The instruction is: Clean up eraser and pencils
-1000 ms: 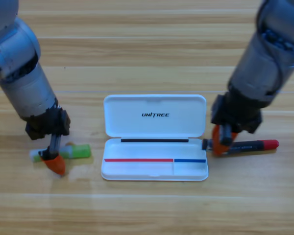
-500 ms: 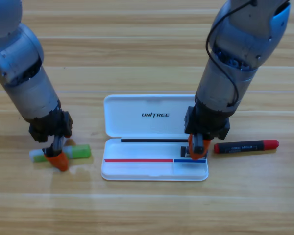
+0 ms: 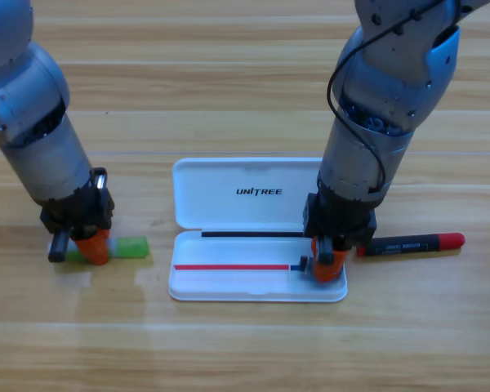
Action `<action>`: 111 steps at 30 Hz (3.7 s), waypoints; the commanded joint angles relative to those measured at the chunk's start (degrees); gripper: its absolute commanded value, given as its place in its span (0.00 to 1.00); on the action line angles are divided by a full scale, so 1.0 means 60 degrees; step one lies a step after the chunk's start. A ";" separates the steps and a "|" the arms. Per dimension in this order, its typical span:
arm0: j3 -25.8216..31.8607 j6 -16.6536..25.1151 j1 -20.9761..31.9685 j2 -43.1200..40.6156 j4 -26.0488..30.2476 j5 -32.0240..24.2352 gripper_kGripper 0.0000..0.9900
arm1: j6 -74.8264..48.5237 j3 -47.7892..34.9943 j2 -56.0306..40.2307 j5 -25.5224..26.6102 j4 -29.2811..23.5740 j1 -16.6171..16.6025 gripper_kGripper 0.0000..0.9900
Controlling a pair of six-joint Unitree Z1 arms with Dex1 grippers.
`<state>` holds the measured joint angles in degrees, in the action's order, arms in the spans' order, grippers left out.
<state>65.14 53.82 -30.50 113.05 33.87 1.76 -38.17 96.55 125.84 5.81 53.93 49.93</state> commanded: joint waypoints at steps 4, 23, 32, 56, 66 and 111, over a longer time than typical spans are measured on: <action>0.0715 0.0009 0.0045 -0.0442 0.1210 0.0117 0.00 | 0.0033 -0.0213 -0.0538 -0.0060 0.0283 0.0190 0.87; 0.3176 -0.1178 -0.2460 0.0290 0.2909 -0.0089 0.00 | -0.1285 -0.1634 -0.0802 -0.1716 -0.0229 -0.1641 0.88; 0.3718 -0.1573 -0.3090 0.1081 0.3011 -0.0220 0.00 | -0.1651 -0.1619 -0.0026 -0.1833 -0.0801 -0.1993 0.84; 0.4275 -0.2145 -0.3573 0.2121 0.3026 -0.0338 0.00 | -0.2149 -0.1736 0.0311 -0.0969 -0.0947 -0.2037 0.00; 0.4538 -0.2306 -0.3661 0.2429 0.3026 -0.0352 0.00 | -0.2149 -0.1663 0.0004 -0.1086 -0.0874 -0.2037 0.00; 0.5373 -0.2613 -0.3427 0.0495 0.4257 -0.0191 1.00 | -0.1051 0.0476 -0.0509 -0.0749 0.0943 0.0131 0.00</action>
<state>95.50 39.33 -51.61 120.94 57.40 -0.05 -45.65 97.12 116.59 0.36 58.52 46.65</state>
